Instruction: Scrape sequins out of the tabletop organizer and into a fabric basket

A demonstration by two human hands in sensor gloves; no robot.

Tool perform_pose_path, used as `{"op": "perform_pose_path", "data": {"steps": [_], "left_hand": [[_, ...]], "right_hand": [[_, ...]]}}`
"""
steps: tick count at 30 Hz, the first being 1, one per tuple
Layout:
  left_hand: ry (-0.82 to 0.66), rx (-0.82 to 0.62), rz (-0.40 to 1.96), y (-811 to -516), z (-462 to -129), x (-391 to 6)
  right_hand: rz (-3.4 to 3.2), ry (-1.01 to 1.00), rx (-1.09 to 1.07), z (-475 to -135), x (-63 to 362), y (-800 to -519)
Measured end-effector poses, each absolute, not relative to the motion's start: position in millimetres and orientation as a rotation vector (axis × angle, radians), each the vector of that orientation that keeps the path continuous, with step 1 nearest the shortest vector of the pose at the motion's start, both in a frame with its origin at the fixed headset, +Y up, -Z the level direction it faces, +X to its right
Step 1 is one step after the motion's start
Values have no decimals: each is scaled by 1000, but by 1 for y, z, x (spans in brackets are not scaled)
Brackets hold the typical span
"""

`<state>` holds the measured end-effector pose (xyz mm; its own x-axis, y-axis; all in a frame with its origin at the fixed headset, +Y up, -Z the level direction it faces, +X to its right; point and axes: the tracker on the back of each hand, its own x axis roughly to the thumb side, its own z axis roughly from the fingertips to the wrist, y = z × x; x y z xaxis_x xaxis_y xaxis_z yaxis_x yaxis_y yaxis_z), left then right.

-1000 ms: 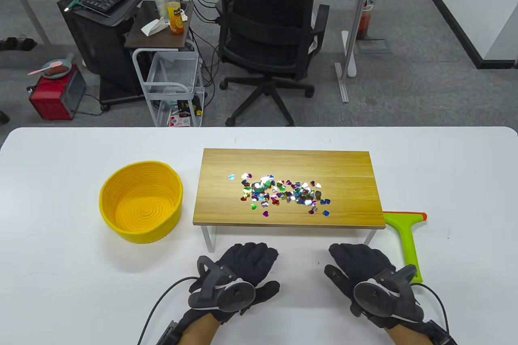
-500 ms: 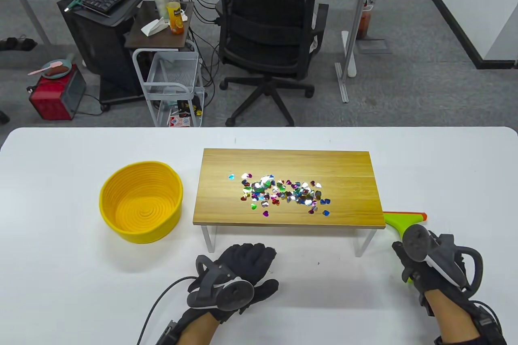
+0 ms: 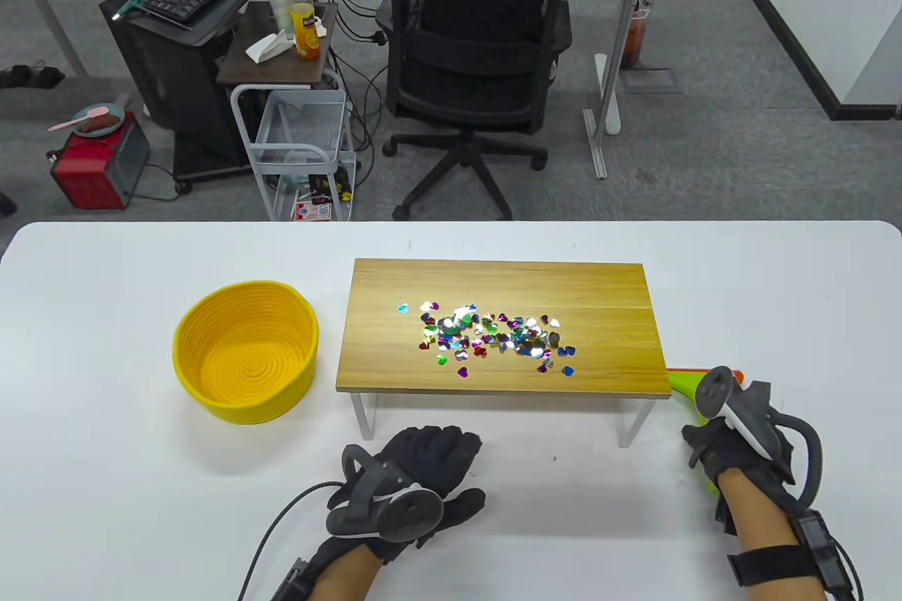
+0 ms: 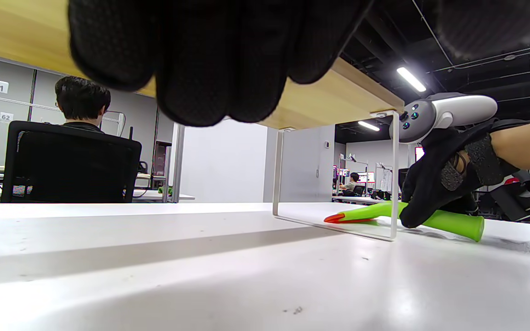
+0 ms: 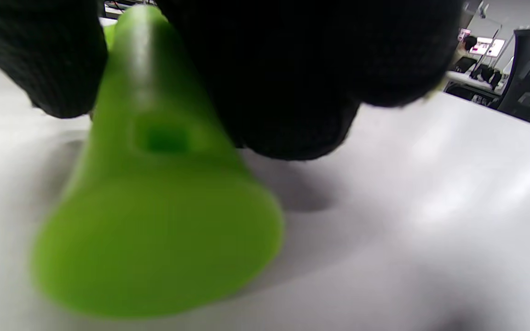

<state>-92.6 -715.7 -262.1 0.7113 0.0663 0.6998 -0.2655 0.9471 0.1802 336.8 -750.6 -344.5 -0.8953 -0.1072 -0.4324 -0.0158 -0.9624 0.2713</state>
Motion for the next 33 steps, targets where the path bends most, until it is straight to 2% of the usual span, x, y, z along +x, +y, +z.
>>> {"op": "perform_pose_path", "data": {"steps": [3,7,10,13,17,21,26,33], "left_hand": [[-761,278,184,-716,-262,-92],[-760,280,187,-715,-262,-93],[-760,281,187,-715,-262,-93],[-760,283,189,-715,-262,-93],[-761,282,188,-715,-262,-93],[-761,281,185,-715,-262,-93],[-763,284,183,-715,-261,-93],[-765,286,185,-714,-261,-95]], "right_hand": [[-3009,-391,691,-345,338,-754],[-3004,-234,686,-344,344,-743],[-3012,-56,740,-343,354,-718],[-3033,111,766,-340,361,-682],[-3106,351,648,-333,349,-634],[-3172,478,318,-326,305,-597],[-3076,476,-112,-321,229,-578],[-2928,374,-349,-329,146,-576]]}}
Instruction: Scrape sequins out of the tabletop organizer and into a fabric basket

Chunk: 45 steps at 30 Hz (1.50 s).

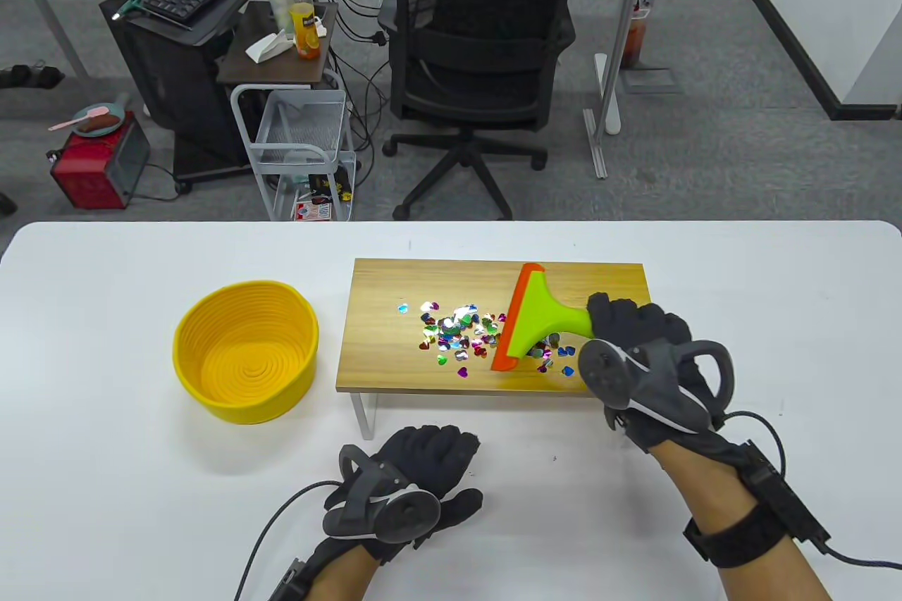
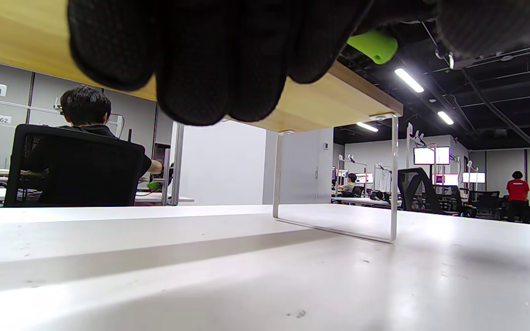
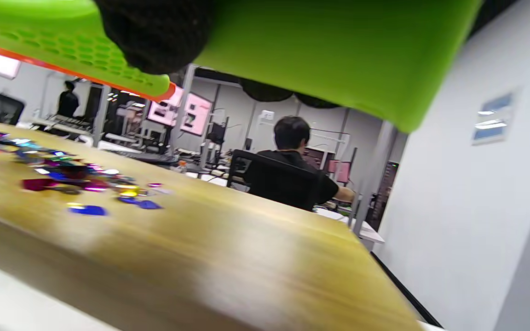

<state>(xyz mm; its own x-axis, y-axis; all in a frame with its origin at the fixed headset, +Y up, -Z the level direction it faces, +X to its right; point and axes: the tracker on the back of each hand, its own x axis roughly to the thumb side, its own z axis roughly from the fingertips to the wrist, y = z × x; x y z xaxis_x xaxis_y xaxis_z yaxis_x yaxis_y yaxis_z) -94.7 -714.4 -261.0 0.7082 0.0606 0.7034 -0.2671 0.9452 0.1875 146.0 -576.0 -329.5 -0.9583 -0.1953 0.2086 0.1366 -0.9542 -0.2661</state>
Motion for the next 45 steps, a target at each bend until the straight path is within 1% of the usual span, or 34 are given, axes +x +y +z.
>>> {"op": "perform_pose_path", "data": {"steps": [4,8,13,17,24,37,41,45], "left_hand": [[-766,290,187,-714,-261,-95],[-767,291,187,-714,-260,-95],[-771,290,187,-714,-260,-95],[-769,290,190,-715,-260,-96],[-769,283,184,-715,-260,-95],[-770,267,169,-715,-260,-92],[-772,265,166,-715,-260,-91],[-773,265,166,-715,-260,-90]], "right_hand": [[-2866,320,-404,-340,110,-581],[-2847,271,-443,-348,88,-586],[-2818,242,-469,-353,69,-591],[-2794,237,-468,-353,67,-590],[-2778,220,-415,-349,93,-587],[-2788,170,-259,-339,172,-585],[-2803,185,-259,-337,179,-584],[-2840,270,-299,-334,174,-577]]}}
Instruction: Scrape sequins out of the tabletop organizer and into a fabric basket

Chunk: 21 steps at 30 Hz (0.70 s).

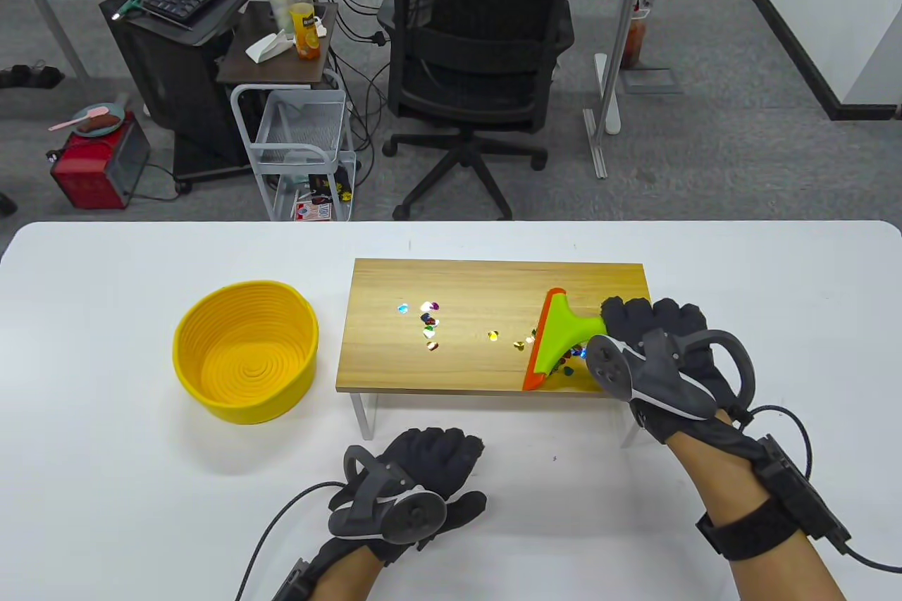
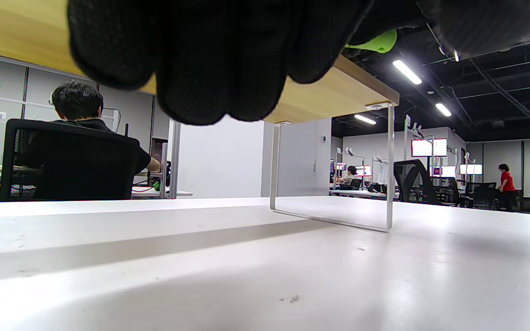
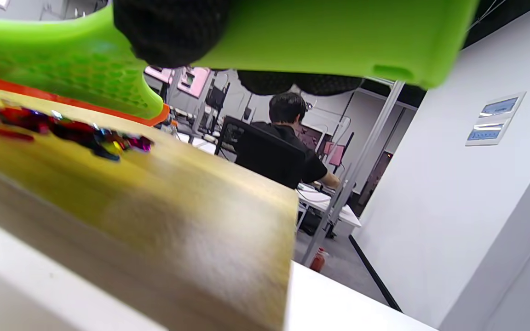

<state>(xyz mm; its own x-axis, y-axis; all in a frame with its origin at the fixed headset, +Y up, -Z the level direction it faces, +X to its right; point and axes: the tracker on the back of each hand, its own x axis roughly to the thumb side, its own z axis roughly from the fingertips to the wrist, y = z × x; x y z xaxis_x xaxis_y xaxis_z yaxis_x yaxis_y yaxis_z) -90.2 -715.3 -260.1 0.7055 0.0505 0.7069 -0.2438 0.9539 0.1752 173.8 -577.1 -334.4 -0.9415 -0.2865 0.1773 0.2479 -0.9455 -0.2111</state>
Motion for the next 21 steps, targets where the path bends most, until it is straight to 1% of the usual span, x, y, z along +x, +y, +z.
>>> {"op": "perform_pose_path", "data": {"steps": [5,12,16,21], "left_hand": [[-772,266,168,-715,-260,-90],[-772,264,169,-715,-260,-91],[-772,263,169,-715,-260,-91],[-772,261,167,-716,-260,-90]], "right_hand": [[-2827,345,-375,-333,148,-573],[-2773,383,-448,-332,114,-579],[-2730,375,-430,-333,111,-582],[-2737,333,-384,-332,127,-581]]}}
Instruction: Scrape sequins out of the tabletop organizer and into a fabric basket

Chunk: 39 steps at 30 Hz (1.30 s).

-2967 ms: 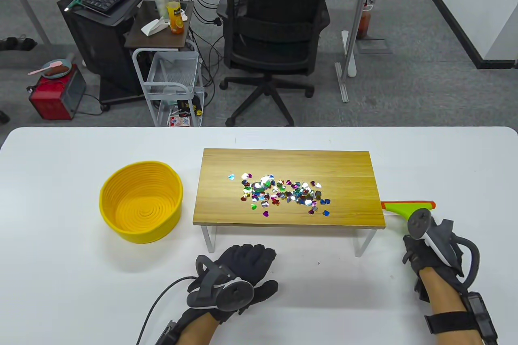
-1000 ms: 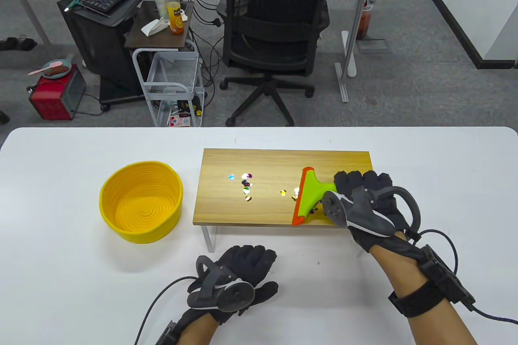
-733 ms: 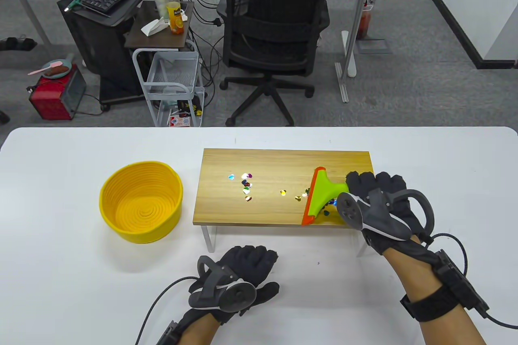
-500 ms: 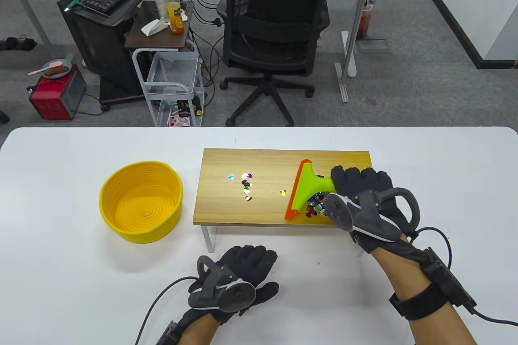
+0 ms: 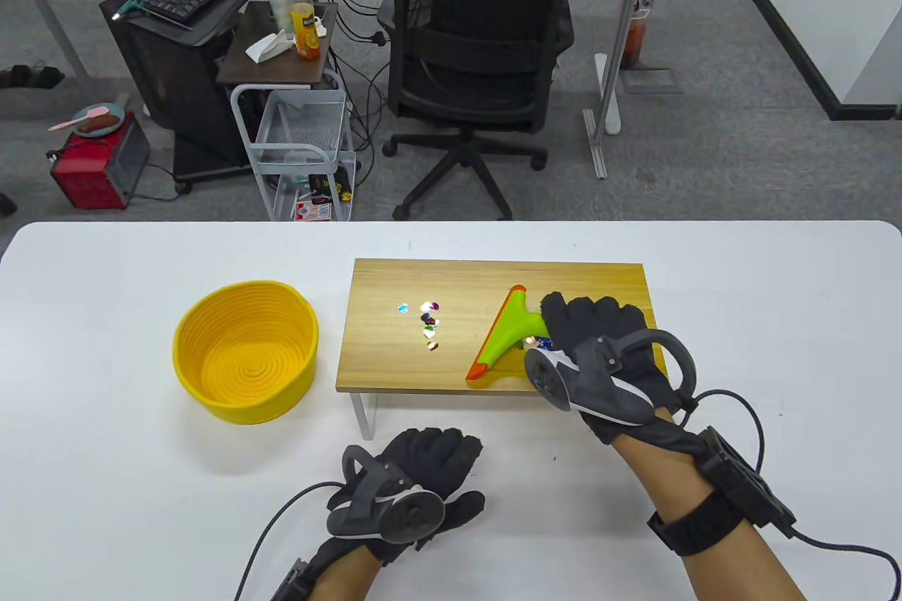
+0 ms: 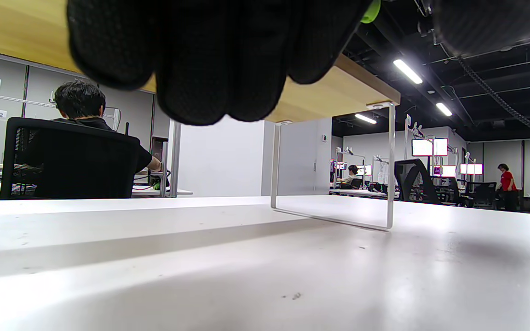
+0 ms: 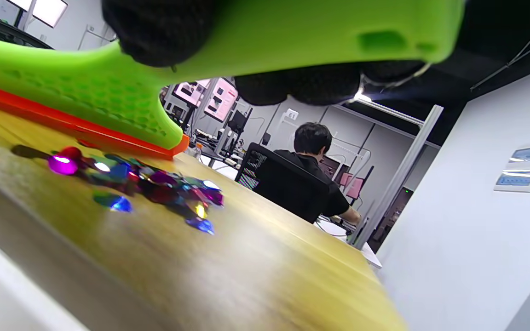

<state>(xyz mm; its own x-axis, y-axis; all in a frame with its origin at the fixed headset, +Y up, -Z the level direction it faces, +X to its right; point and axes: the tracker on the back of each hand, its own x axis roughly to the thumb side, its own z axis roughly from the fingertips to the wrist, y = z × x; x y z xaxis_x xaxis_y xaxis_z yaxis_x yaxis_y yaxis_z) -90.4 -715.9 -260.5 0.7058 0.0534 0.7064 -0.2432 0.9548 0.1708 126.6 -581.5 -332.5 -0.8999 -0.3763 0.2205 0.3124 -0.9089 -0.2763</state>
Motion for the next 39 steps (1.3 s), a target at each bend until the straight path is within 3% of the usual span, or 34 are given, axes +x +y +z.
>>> {"op": "perform_pose_path", "data": {"steps": [10,19,27,39], "left_hand": [[-774,260,161,-716,-260,-89],[-778,260,158,-716,-259,-88],[-780,260,158,-716,-259,-88],[-783,258,159,-717,-259,-89]], "right_hand": [[-2751,275,-303,-322,172,-578],[-2768,346,-326,-318,176,-570],[-2780,443,-510,-327,118,-559],[-2722,391,-678,-352,16,-566]]}}
